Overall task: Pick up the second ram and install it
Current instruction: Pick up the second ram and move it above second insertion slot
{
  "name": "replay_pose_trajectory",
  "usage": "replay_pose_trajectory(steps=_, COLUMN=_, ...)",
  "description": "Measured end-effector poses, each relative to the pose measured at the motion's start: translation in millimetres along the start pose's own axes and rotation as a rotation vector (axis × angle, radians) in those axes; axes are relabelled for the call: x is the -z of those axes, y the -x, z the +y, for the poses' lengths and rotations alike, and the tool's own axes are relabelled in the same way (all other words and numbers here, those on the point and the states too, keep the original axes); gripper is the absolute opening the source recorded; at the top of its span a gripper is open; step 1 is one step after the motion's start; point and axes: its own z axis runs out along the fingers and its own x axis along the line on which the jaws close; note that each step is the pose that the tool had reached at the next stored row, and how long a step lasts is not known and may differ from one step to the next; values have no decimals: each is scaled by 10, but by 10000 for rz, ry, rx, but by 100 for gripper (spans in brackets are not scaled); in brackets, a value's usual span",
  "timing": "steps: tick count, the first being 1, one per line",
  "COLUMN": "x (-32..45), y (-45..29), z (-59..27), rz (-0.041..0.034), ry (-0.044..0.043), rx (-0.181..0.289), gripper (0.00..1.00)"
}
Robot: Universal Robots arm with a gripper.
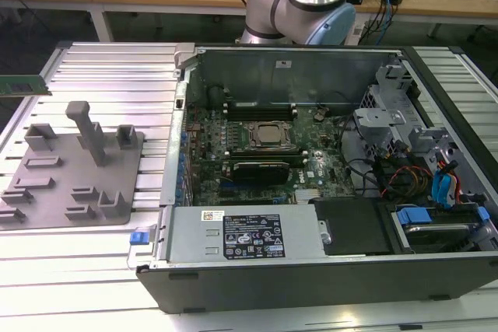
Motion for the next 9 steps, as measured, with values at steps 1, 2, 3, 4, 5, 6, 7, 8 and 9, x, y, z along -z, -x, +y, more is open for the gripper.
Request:
replay_pose_trajectory(steps=1, x=1, y=0, z=-19, rz=0, ry=1, rx=-1, gripper=9)
replay_pose_trajectory(steps=2, x=2, y=-1, z=-54, rz=0, ry=0, rx=-1, gripper=9)
replay_pose_trajectory(steps=3, x=4, y=-2, z=-79, rz=0, ry=0, rx=0, gripper=9)
replay_pose_trajectory(steps=4, x=5, y=-3, z=-107, rz=0, ry=0, rx=-1, gripper=9)
replay_pose_trajectory(steps=5, x=7, y=-3, z=-153, rz=0, ry=1, rx=-1, gripper=9)
replay_pose_trajectory(steps=6, x=10, y=-5, z=-210, rz=1, ry=0, rx=-1, gripper=9)
replay_pose_trajectory(steps=7, x=12, y=-6, z=-246, rz=0, ry=1, rx=-1, gripper=9)
replay_pose_trajectory(steps=8, x=13, y=-7, z=-277, rz=1, ry=0, rx=-1, gripper=9)
replay_pose_trajectory(steps=9, x=14, y=-7, z=-292, rz=1, ry=0, rx=-1, gripper=9)
